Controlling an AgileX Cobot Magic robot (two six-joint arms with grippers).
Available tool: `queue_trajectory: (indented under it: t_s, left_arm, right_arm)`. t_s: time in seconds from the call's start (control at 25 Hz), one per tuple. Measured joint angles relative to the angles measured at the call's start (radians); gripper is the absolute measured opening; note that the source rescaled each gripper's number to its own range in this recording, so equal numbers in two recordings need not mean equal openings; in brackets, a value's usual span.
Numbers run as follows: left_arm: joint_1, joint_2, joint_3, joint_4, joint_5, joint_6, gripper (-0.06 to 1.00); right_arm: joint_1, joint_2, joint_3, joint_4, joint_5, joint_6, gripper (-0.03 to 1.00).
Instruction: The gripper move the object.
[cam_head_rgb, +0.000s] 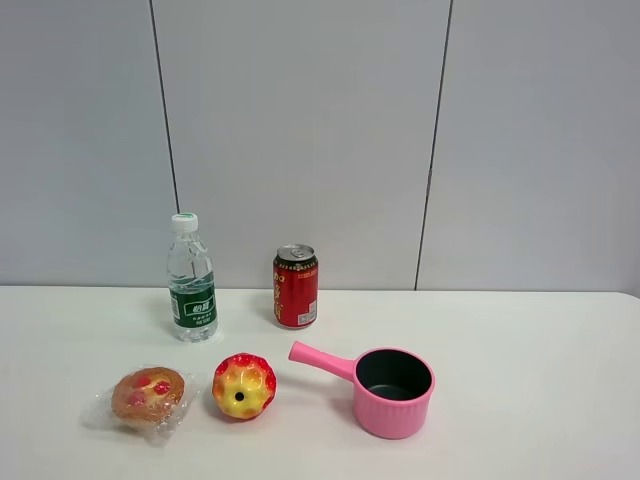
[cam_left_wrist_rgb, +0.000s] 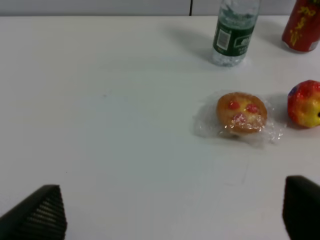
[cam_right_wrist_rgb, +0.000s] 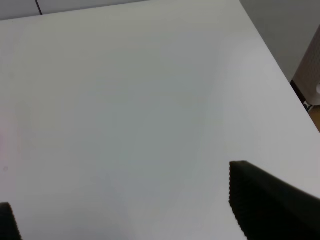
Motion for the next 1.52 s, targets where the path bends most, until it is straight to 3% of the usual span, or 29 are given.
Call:
queue_trajectory:
  t_s: [1.52]
  left_arm:
    - [0.000,0.000,0.000,0.000,0.000,0.000,1.00]
  right_arm:
    - [0.000,0.000,0.000,-0.019,0.000,0.000,0.62]
